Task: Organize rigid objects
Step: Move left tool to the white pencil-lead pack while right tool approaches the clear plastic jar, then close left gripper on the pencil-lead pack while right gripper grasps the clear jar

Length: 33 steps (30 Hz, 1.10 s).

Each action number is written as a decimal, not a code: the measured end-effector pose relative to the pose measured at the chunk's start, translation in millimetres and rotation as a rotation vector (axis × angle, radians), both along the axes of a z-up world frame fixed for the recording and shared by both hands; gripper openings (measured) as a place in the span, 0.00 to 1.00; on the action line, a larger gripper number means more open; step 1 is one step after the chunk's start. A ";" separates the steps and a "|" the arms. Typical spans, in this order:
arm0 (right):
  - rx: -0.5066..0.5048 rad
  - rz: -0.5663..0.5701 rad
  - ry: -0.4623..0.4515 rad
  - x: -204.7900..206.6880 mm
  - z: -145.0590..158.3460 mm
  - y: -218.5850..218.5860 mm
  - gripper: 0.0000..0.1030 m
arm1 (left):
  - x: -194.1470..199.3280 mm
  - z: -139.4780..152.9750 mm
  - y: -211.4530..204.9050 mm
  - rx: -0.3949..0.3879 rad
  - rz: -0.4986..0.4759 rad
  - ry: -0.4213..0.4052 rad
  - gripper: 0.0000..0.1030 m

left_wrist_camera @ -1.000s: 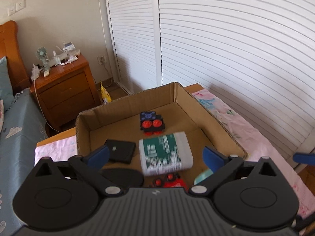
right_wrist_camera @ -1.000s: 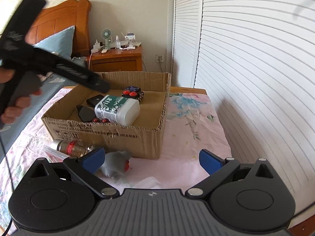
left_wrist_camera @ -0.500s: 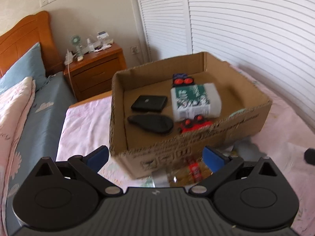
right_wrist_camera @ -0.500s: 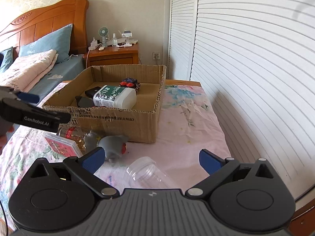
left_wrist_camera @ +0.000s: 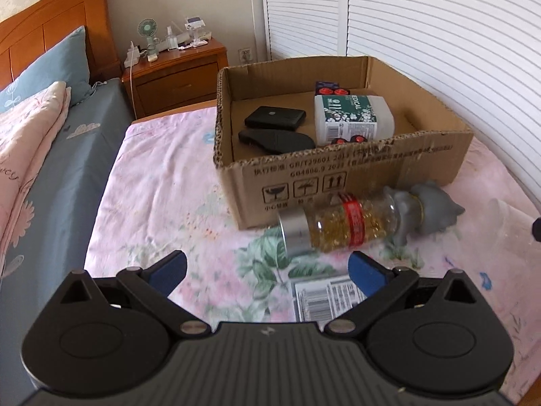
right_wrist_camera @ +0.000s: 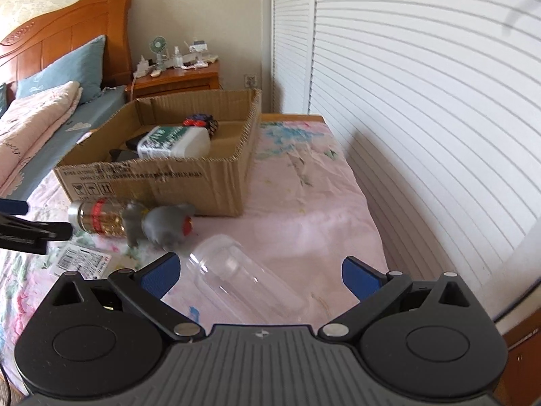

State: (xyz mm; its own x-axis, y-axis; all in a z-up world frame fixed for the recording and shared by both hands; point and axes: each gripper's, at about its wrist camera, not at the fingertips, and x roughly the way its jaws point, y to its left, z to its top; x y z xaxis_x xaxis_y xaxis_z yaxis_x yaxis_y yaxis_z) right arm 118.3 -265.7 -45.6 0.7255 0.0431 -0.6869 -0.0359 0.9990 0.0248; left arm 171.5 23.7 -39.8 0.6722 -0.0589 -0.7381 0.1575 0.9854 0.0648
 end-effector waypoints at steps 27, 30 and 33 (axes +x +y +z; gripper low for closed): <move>0.121 0.069 0.141 51.6 -28.5 22.9 1.00 | -1.4 -29.4 -22.3 -0.115 -0.206 0.151 0.98; 0.091 0.069 0.137 56.6 -28.5 26.4 1.00 | 6.3 -36.6 -29.8 -0.097 -0.191 0.169 0.98; 0.079 0.068 0.139 58.4 -29.5 27.6 1.00 | 7.8 -38.3 -31.3 -0.056 -0.162 0.154 0.99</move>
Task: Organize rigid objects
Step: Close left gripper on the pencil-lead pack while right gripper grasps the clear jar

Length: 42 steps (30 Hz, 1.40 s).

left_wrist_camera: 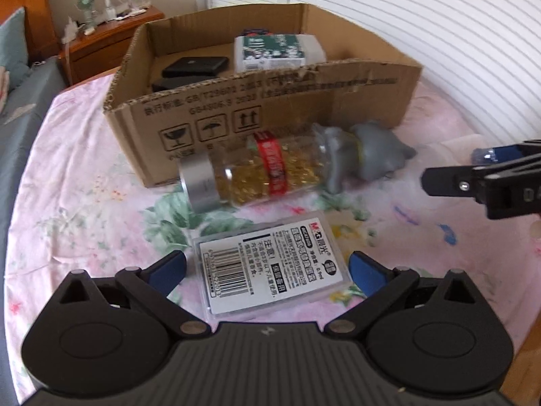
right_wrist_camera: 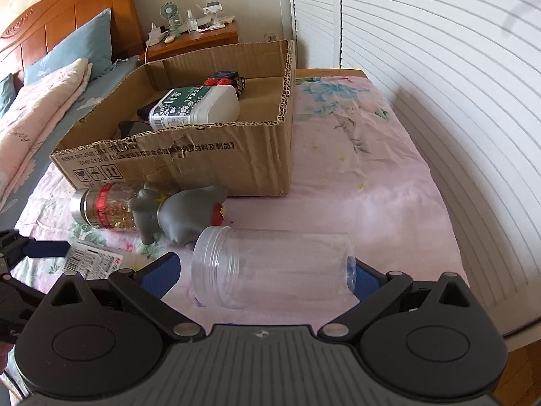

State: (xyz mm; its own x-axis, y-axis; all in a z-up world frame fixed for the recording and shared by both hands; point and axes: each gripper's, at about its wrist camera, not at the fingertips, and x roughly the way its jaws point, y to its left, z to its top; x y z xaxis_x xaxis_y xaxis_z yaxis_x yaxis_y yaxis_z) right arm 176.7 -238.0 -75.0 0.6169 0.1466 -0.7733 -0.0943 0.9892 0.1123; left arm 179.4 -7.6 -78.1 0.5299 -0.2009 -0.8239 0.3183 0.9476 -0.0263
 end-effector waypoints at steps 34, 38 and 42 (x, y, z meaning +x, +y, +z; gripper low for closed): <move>-0.205 -0.051 0.033 9.8 -7.7 13.7 0.92 | 7.4 5.0 16.1 0.034 0.030 0.004 0.88; -0.199 -0.010 0.018 2.1 0.9 8.5 0.92 | 3.4 12.6 19.4 0.059 -0.010 0.000 0.88; -0.177 0.044 -0.005 -5.5 15.0 5.5 0.92 | -0.7 27.7 23.4 0.045 -0.043 0.000 0.88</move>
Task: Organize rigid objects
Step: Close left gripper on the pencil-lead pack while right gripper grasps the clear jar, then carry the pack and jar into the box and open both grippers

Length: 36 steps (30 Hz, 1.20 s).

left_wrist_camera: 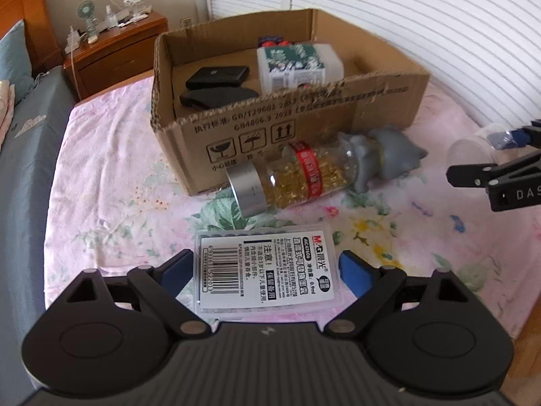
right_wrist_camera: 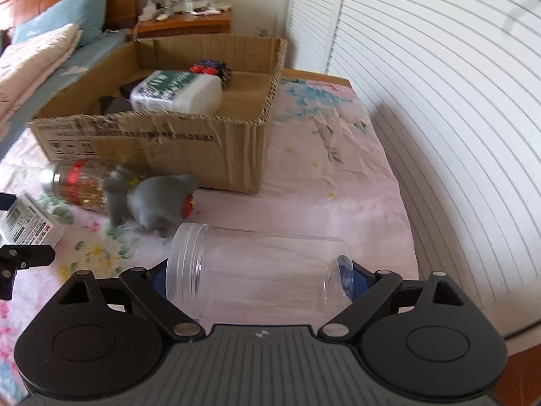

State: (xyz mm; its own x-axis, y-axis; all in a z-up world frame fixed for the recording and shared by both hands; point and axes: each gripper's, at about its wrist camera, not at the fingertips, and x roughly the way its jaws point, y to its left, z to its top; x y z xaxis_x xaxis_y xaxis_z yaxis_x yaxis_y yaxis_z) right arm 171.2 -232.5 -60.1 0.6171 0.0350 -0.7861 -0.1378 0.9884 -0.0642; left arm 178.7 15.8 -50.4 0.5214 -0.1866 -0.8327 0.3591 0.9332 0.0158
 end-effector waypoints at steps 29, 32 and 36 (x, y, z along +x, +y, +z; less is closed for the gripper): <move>-0.010 0.184 -0.174 12.6 72.6 25.2 0.92 | 88.1 61.2 0.3 -0.063 0.016 -0.183 0.92; -0.010 0.198 -0.172 19.7 74.0 27.8 0.92 | 77.1 61.3 7.4 -0.063 0.027 -0.208 0.96; -0.009 0.217 -0.173 34.9 77.5 34.7 0.93 | 58.8 63.5 17.5 -0.054 0.029 -0.240 0.99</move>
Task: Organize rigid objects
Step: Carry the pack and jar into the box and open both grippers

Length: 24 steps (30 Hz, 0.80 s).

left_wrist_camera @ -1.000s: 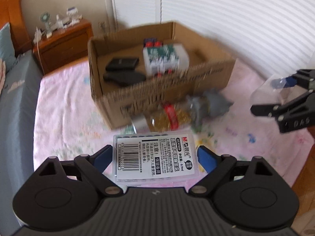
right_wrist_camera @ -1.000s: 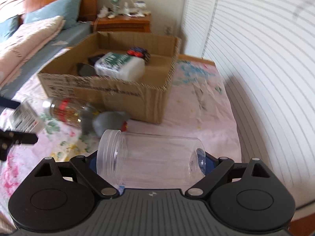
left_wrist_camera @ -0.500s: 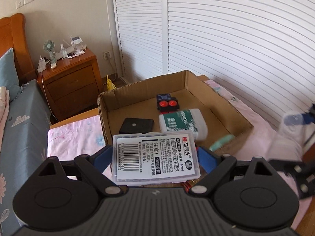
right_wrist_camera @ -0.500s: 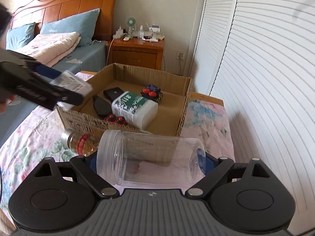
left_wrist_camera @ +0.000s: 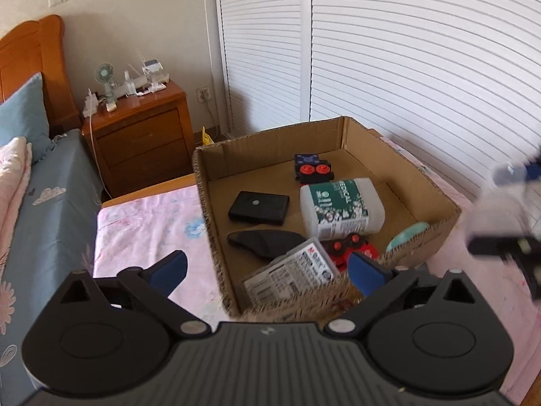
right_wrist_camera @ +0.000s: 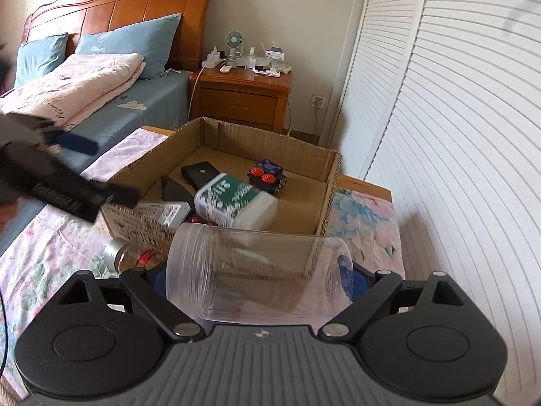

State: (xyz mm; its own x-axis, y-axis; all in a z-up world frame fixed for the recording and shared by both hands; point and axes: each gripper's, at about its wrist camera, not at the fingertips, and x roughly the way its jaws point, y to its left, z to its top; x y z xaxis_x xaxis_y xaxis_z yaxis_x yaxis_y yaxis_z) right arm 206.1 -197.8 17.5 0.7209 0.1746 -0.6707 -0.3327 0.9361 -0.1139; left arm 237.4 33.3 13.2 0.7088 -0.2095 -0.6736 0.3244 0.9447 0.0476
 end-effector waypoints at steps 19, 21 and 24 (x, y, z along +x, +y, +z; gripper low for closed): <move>0.086 -0.105 0.120 164.7 -11.8 31.4 0.93 | -60.1 -14.8 24.3 -0.045 0.053 -0.073 0.99; 0.095 -0.121 0.132 174.0 -16.5 31.4 0.93 | -62.1 -16.1 23.6 -0.033 0.051 -0.081 0.99; 0.075 -0.149 0.120 174.5 -18.5 31.7 1.00 | -62.5 -17.2 25.3 -0.030 0.057 -0.082 0.99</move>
State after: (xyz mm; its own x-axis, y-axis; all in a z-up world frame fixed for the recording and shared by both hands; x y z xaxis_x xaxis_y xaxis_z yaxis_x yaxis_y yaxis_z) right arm 380.6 -166.1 -1.1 0.6580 0.1250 -0.7426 -0.1971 0.9803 -0.0097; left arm 174.9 58.6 -4.0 0.7726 -0.1863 -0.6069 0.2664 0.9629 0.0435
